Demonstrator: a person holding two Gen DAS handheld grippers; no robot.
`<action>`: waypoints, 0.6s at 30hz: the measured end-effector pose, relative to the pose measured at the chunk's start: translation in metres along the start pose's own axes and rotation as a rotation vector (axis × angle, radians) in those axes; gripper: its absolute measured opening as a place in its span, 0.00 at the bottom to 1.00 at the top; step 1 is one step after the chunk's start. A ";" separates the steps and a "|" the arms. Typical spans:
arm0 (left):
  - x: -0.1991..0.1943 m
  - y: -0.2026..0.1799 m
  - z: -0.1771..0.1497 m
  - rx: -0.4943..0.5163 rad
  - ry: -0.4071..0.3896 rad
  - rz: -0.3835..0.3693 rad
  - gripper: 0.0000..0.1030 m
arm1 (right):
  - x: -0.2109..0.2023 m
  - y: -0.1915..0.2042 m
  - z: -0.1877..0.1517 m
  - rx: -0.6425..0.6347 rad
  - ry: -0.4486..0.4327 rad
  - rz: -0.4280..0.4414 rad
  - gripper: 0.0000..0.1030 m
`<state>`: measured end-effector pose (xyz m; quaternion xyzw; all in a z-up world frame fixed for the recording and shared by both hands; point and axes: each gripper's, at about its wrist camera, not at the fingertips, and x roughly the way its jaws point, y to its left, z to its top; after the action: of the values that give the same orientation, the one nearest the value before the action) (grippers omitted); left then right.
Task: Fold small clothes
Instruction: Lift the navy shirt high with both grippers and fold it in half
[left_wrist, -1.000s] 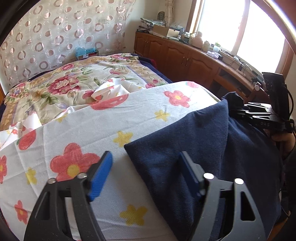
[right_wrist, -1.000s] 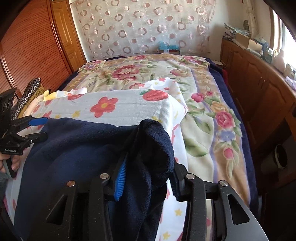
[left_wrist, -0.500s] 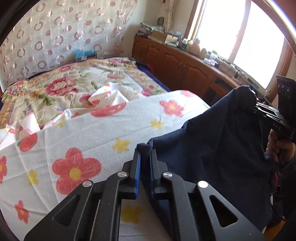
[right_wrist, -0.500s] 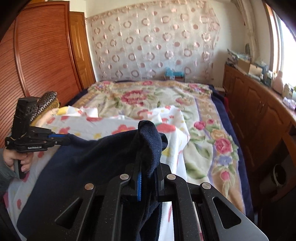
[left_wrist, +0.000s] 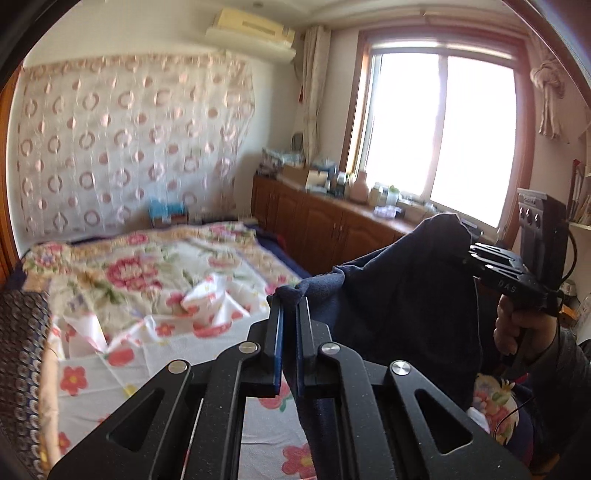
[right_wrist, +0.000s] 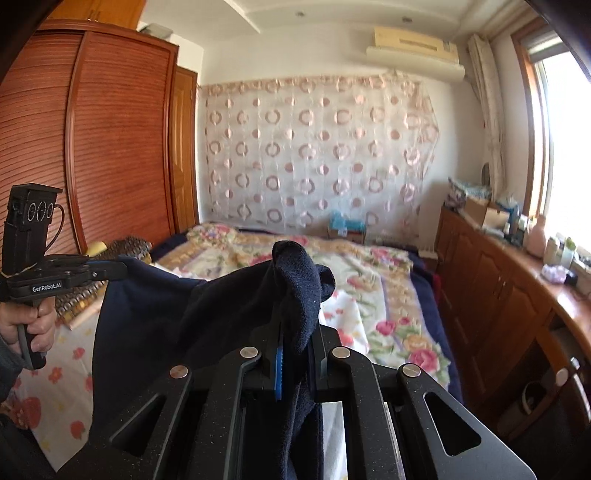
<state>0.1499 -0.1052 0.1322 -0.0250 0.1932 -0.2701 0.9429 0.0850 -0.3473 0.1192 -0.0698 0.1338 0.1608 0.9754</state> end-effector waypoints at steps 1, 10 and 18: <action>-0.011 -0.001 0.004 0.007 -0.024 0.007 0.06 | -0.009 0.004 0.003 -0.007 -0.023 -0.002 0.09; -0.124 -0.010 0.028 0.065 -0.237 0.109 0.06 | -0.088 0.058 0.021 -0.064 -0.248 0.019 0.08; -0.205 0.000 0.027 0.072 -0.314 0.220 0.06 | -0.126 0.087 0.009 -0.094 -0.347 0.106 0.08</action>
<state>0.0000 -0.0003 0.2294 -0.0118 0.0353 -0.1649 0.9856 -0.0562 -0.3015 0.1552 -0.0795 -0.0406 0.2278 0.9696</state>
